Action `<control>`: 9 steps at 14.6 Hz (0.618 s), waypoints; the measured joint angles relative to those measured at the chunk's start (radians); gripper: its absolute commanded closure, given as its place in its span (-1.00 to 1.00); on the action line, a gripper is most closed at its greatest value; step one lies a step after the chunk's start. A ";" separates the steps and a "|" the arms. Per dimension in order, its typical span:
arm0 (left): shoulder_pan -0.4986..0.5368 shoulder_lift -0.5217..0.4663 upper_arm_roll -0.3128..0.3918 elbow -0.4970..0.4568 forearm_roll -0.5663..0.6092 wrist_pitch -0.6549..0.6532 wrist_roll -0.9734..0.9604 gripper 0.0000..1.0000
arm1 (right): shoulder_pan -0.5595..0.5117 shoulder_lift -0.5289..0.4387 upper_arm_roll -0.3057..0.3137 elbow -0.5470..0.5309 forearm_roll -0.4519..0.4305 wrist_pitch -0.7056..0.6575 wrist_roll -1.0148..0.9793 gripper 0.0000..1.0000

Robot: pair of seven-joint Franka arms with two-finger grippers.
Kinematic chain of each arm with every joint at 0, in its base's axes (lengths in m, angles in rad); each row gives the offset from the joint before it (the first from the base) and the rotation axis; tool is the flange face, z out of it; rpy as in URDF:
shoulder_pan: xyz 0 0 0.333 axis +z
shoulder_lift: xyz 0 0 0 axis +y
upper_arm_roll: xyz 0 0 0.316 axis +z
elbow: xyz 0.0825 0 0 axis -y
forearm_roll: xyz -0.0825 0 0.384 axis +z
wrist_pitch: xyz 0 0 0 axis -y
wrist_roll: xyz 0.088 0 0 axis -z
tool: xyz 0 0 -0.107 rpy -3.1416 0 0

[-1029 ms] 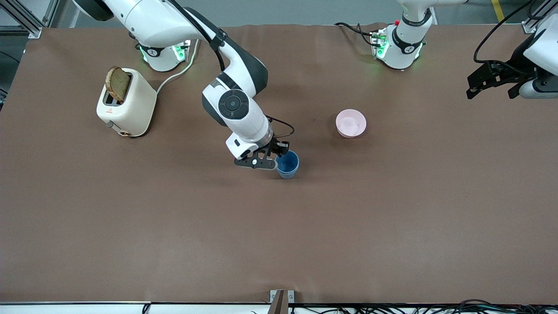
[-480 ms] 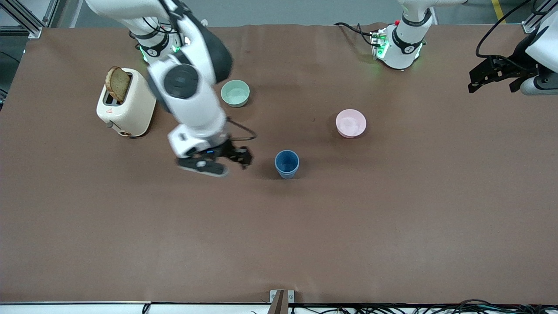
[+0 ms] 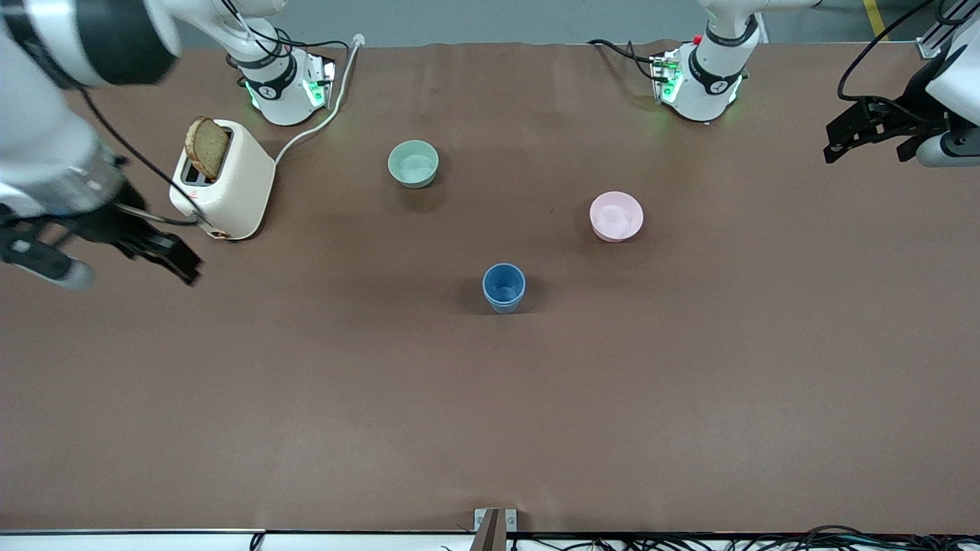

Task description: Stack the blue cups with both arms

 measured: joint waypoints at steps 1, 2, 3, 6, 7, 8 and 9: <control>0.000 0.007 0.001 0.014 0.000 0.000 0.000 -1.00 | -0.002 -0.030 -0.052 0.000 0.051 -0.046 -0.086 -1.00; 0.000 0.013 0.001 0.026 0.000 0.000 0.000 -1.00 | -0.005 -0.055 -0.105 0.000 0.092 -0.089 -0.190 -1.00; 0.000 0.018 0.001 0.034 0.000 0.000 0.000 -1.00 | -0.010 -0.074 -0.146 -0.001 0.115 -0.124 -0.288 -1.00; 0.000 0.023 0.002 0.040 0.000 0.000 0.000 -1.00 | -0.042 -0.094 -0.176 -0.009 0.126 -0.151 -0.426 -1.00; 0.000 0.024 0.003 0.041 0.000 0.000 0.000 -1.00 | -0.049 -0.093 -0.176 -0.013 0.127 -0.149 -0.445 -1.00; 0.000 0.024 0.003 0.041 0.000 0.000 0.000 -1.00 | -0.052 -0.092 -0.176 -0.017 0.127 -0.148 -0.455 -1.00; 0.000 0.024 0.003 0.041 0.000 0.000 0.000 -1.00 | -0.052 -0.091 -0.175 -0.020 0.127 -0.148 -0.460 -1.00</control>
